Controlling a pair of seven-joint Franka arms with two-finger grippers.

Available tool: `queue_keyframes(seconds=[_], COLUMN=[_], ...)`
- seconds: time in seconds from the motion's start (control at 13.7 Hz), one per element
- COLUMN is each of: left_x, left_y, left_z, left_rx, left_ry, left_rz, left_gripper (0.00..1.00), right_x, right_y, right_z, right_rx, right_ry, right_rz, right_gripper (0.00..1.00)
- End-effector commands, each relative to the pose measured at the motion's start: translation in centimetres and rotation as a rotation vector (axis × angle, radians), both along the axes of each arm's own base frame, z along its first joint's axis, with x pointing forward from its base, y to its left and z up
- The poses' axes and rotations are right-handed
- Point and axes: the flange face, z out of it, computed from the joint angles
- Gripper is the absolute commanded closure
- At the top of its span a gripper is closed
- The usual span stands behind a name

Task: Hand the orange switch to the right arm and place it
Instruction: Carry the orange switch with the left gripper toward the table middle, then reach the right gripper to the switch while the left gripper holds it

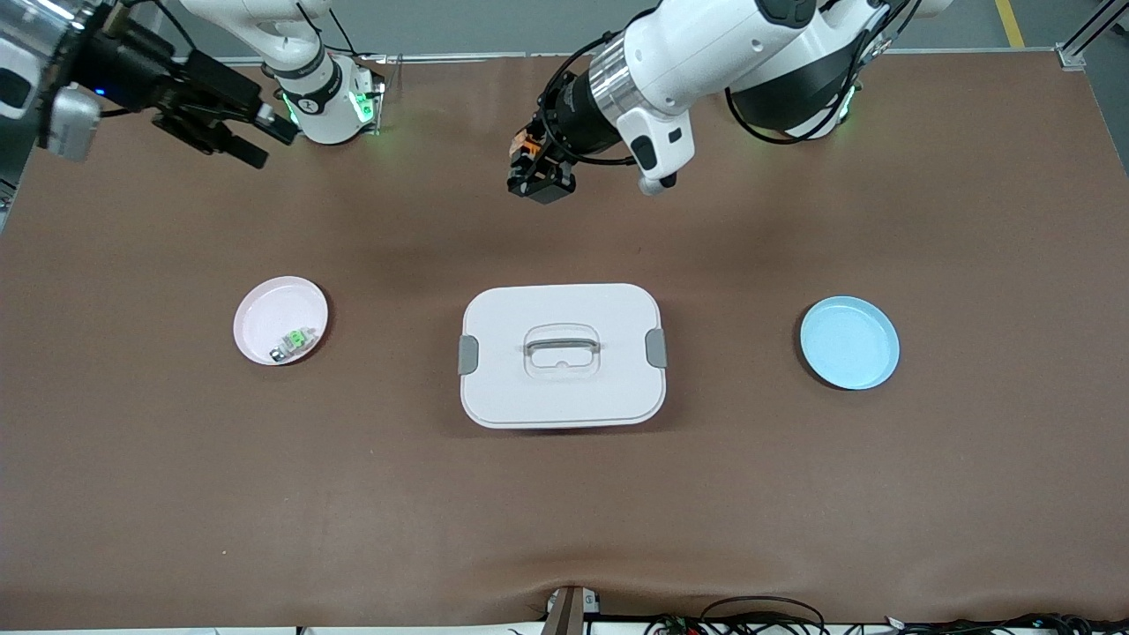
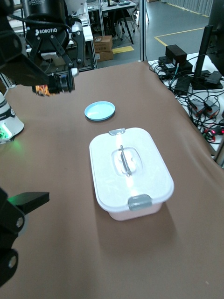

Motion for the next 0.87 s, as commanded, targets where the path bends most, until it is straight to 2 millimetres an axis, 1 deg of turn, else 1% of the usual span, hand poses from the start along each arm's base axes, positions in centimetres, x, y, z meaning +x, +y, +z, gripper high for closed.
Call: queue_keyframes(seconds=[0.0, 0.07, 0.29, 0.36, 0.51, 0.58, 0.73, 0.8], left_x=[0.4, 0.4, -0.5, -0.3, -0.9, -1.1, -1.6, -2.1], left_y=[-1.0, -1.3, -3.1, -3.3, -4.3, -4.7, -5.2, -5.6], left_z=[-0.1, -0.5, -0.6, -1.0, -1.1, -1.1, -1.2, -1.1], left_rx=[-0.002, -0.004, -0.026, -0.026, -0.036, -0.043, -0.034, -0.03], left_ry=[0.0, 0.004, -0.048, -0.053, -0.069, -0.081, -0.091, -0.099], left_rz=[0.022, 0.021, 0.021, 0.028, 0.022, 0.026, 0.038, 0.034], left_gripper=[0.57, 0.57, 0.56, 0.56, 0.56, 0.56, 0.56, 0.56], right_x=[-1.6, -1.8, -2.4, -2.3, -2.7, -2.8, -3.0, -3.1], right_y=[2.8, 3.8, 5.4, 5.5, 7.0, 7.3, 8.4, 8.9], right_z=[0.3, 0.2, 0.2, 0.0, -0.5, -0.9, -1.8, -2.7], right_rx=[0.041, 0.044, 0.047, 0.048, 0.048, 0.046, 0.045, 0.042], right_ry=[0.019, 0.024, 0.027, 0.037, 0.035, 0.041, 0.042, 0.043], right_rz=[-0.013, 0.0, 0.019, 0.012, 0.02, 0.021, 0.032, 0.024], right_gripper=[0.0, 0.0, 0.0, 0.0, 0.0, 0.0, 0.0, 0.0])
